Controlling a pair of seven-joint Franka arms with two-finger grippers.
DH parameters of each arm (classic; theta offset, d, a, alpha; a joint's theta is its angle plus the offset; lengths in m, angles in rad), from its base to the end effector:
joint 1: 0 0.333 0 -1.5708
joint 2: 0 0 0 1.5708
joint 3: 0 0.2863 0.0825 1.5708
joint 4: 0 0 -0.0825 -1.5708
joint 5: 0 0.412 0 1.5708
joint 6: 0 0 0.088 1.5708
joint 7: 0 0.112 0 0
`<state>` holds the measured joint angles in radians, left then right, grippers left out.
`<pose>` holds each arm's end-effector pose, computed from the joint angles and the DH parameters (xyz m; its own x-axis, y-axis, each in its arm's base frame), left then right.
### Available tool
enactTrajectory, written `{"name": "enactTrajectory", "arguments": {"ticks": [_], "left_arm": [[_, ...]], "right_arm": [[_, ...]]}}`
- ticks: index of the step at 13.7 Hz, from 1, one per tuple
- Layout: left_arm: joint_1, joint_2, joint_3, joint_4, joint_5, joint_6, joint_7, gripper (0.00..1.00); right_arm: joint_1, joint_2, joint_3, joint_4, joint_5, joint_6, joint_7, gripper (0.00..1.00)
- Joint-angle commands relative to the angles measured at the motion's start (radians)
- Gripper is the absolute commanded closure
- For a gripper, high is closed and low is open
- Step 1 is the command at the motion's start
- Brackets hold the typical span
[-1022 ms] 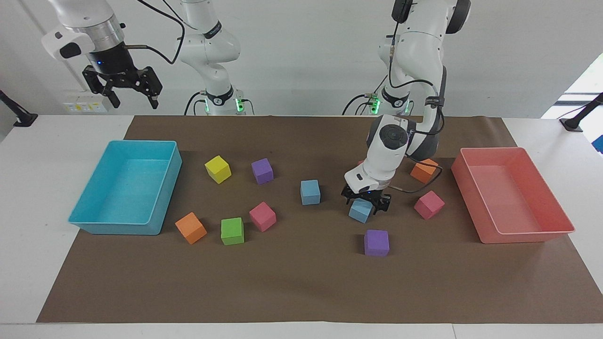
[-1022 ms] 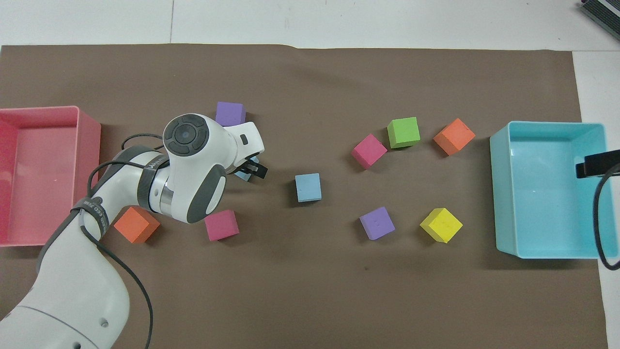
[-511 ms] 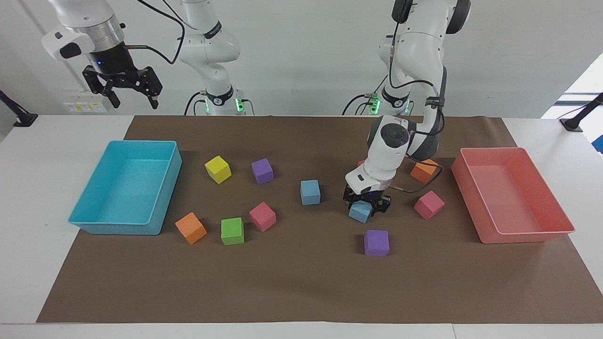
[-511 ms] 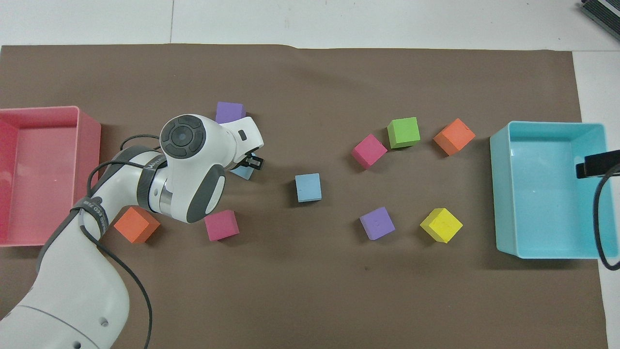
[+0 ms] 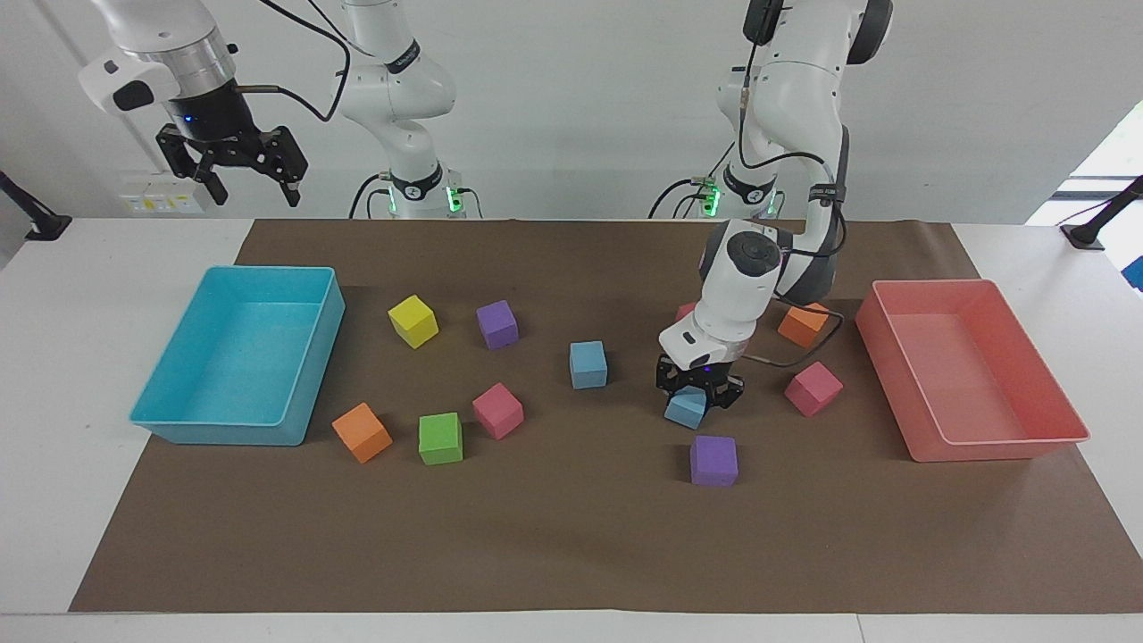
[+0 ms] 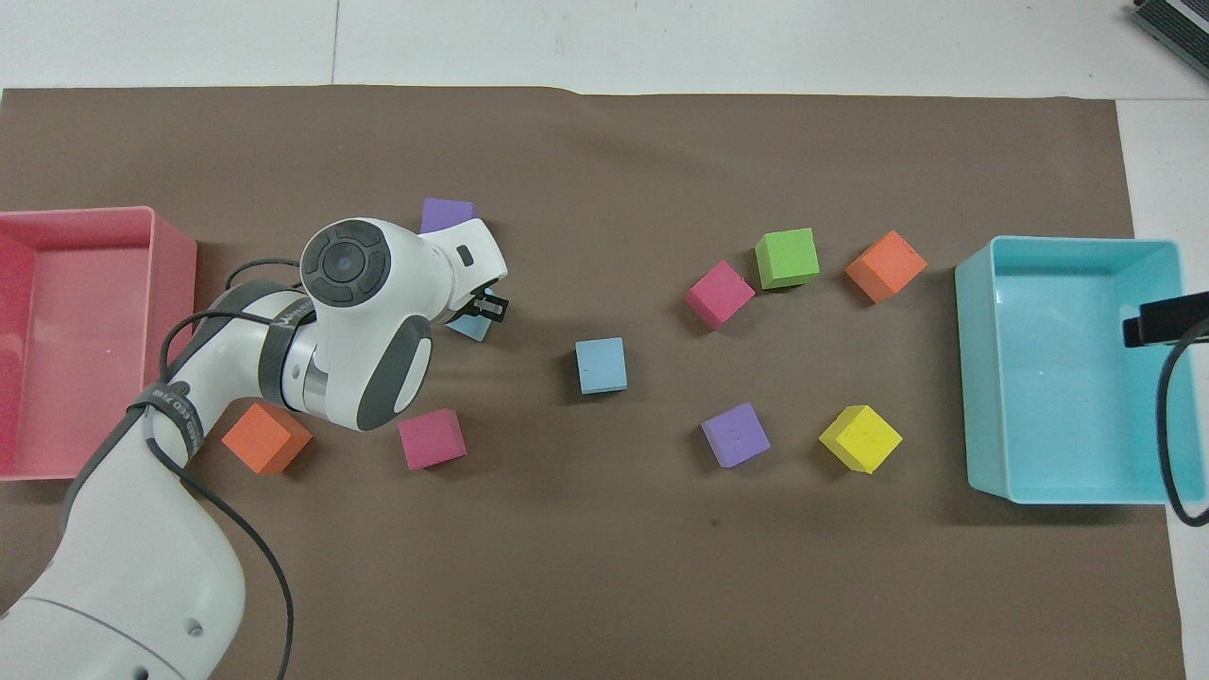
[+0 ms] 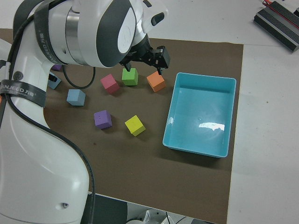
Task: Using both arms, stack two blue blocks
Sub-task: 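Lift the light blue cube with the left gripper toward the center cube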
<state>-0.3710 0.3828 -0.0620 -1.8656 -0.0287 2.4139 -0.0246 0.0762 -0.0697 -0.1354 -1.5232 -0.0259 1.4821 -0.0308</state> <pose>0.6010 -0.2762 0.2782 0.9169 -0.3641 0.1635 -0.3762 -0.9252 0.0495 0.5519 -0.0386 0.6447 0.9992 -0.0306 0.0275 -0.0311 -0.9994 0.0172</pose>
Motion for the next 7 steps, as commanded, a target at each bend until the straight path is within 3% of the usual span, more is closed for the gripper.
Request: {"name": "enactTrajectory", "arguments": {"ticks": [1,7], "left_arm": [[-0.005,-0.082,0.002,-0.006,0.01,-0.096,-0.069,0.96],[-0.069,-0.068,-0.004,0.153,0.012,-0.243,-0.352,1.0]], "right_arm": [[-0.004,-0.016,0.003,-0.009,0.011,-0.011,-0.011,0.0],[-0.004,-0.015,0.003,-0.011,0.011,-0.011,-0.011,0.0]]}}
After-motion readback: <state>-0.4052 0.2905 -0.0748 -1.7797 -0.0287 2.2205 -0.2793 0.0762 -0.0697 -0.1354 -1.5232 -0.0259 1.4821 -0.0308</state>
